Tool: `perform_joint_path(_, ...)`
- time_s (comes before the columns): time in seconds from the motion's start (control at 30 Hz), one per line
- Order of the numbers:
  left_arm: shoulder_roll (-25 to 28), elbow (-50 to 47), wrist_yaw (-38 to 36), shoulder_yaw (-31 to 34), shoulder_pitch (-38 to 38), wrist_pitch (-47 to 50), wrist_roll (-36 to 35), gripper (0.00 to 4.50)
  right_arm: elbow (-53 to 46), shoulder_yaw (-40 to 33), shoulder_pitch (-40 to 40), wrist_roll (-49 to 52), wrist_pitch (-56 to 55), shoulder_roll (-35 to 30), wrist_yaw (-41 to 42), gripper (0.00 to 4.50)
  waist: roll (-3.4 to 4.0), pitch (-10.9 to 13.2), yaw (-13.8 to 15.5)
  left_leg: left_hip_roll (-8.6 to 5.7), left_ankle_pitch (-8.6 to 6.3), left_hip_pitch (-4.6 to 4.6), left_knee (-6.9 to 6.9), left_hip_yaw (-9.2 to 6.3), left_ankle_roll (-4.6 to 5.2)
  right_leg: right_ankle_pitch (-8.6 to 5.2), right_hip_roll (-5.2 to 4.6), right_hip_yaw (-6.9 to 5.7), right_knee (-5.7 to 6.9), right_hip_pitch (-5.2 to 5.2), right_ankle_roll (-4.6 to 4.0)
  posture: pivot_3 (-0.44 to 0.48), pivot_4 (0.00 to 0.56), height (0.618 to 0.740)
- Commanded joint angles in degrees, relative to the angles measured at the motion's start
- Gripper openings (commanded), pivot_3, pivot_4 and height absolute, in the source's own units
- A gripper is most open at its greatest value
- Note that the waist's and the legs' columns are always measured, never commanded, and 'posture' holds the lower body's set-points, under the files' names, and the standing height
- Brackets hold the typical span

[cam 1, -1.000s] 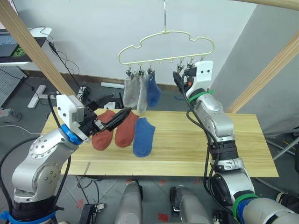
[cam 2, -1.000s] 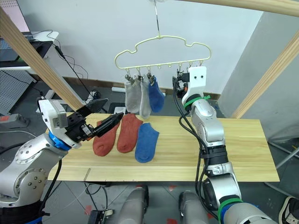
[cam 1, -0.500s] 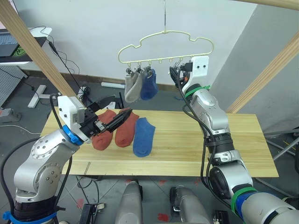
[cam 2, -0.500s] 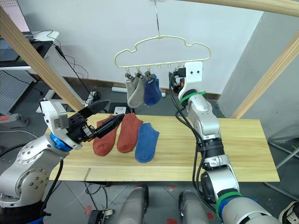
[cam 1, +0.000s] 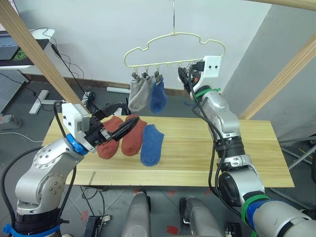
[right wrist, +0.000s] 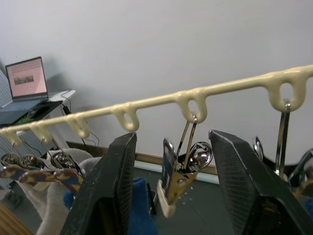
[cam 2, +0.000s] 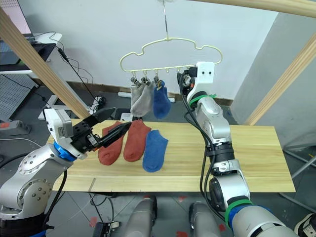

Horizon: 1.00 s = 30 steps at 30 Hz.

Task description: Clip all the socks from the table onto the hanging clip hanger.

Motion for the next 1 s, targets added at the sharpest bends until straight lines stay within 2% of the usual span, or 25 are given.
perform_joint_path(0.03, -0.1, -0.9, -0.4, 0.6, -0.1, -1.2, 0.5, 4.5, 0.1, -1.6, -2.0, 1.5, -1.6, 0.4, -0.7, 2.46, 0.0, 0.0, 0.0, 0.0, 0.0, 0.0, 0.0, 0.0, 0.0, 0.0, 0.0, 0.0, 0.0, 0.0, 0.0, 0.176, 0.242, 0.74)
perform_joint_path(0.4, -1.0, -1.7, 0.3, 0.2, -0.2, -0.5, 0.7, 4.5, 1.7, -3.5, -2.7, 3.0, -1.4, 0.6, -1.9, 2.46, 0.03, 0.0, 0.0, 0.0, 0.0, 0.0, 0.0, 0.01, 0.0, 0.0, 0.0, 0.01, 0.0, 0.0, 0.0, 0.176, 0.244, 0.74)
perform_joint_path(1.0, -0.7, -2.2, 0.9, 0.1, -1.0, 0.7, 0.4, 4.5, 1.7, -2.3, -2.8, 2.9, -0.9, 0.8, -0.5, 2.46, 0.03, 0.0, 0.0, 0.0, 0.0, 0.0, 0.0, 0.0, 0.0, 0.0, 0.0, 0.0, 0.0, 0.0, 0.0, 0.178, 0.245, 0.74)
